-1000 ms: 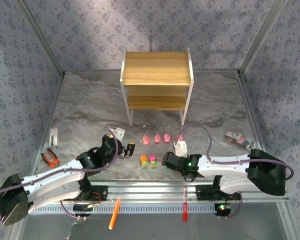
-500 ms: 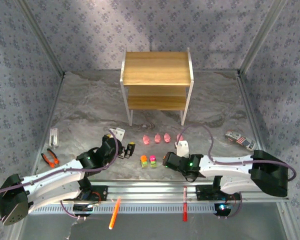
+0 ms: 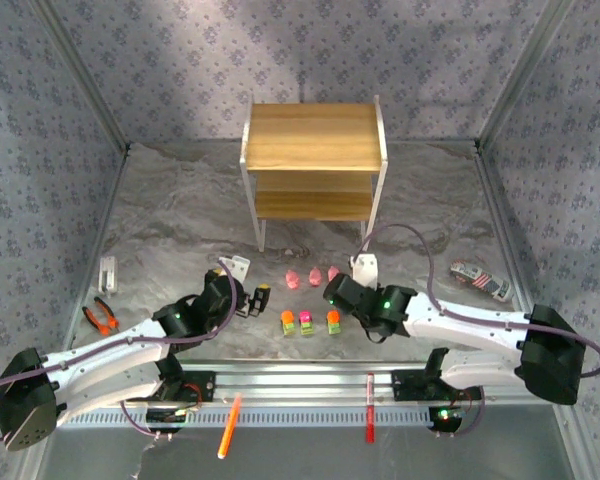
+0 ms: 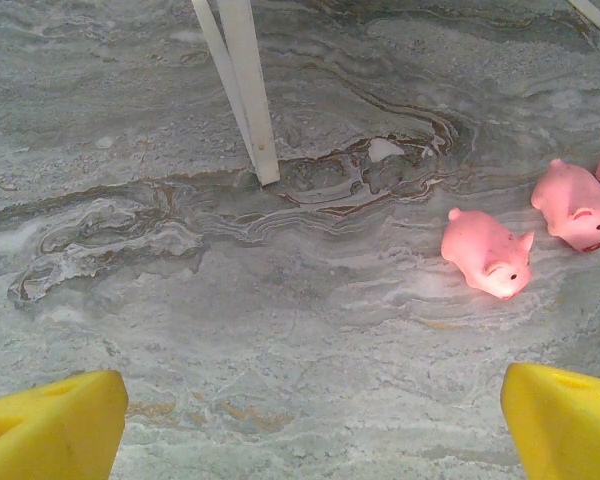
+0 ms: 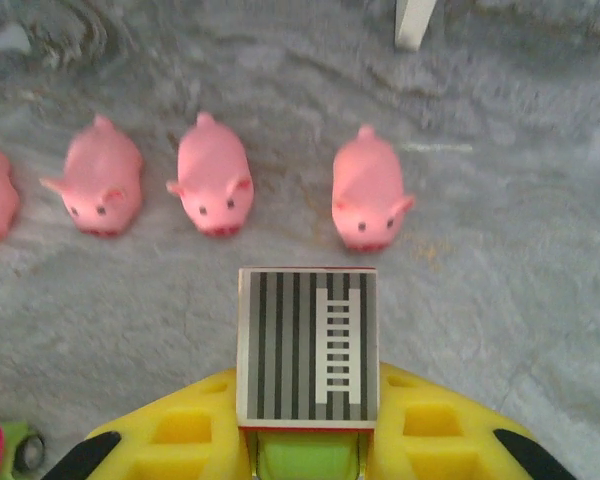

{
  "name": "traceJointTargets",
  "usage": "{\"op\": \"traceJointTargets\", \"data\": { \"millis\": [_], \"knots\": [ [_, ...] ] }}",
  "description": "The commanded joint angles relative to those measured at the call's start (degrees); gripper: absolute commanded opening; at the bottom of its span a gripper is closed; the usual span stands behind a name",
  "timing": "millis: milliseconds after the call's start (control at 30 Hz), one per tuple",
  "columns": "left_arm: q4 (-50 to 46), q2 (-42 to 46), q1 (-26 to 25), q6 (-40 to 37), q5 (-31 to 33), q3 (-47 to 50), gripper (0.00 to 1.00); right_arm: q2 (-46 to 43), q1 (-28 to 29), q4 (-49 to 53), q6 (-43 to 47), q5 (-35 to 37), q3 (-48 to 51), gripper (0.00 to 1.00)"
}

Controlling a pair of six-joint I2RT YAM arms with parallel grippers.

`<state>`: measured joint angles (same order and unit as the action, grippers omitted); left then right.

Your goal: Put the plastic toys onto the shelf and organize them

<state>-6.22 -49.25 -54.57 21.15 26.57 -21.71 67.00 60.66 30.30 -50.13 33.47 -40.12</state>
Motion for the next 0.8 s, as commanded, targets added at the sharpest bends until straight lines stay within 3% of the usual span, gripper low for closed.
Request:
{"op": "traceJointTargets", "data": {
  "millis": [0, 367, 767],
  "knots": [
    [0.68, 0.04, -0.54, 0.91, -0.22, -1.97, 0.96, -0.22, -2.91, 1.52, 5.67, 1.34, -4.49, 0.23],
    [0.94, -0.49, -0.46, 0.95, -0.73, -2.02, 0.96, 4.42, -11.08, -0.64, 13.58, 0.77, -15.06, 0.23],
    [1.85, -1.54, -0.53, 0.39, -3.08, -2.28, 0.97, 10.22, -15.93, -3.08, 17.76, 0.72, -22.71, 0.23]
  ]
}}
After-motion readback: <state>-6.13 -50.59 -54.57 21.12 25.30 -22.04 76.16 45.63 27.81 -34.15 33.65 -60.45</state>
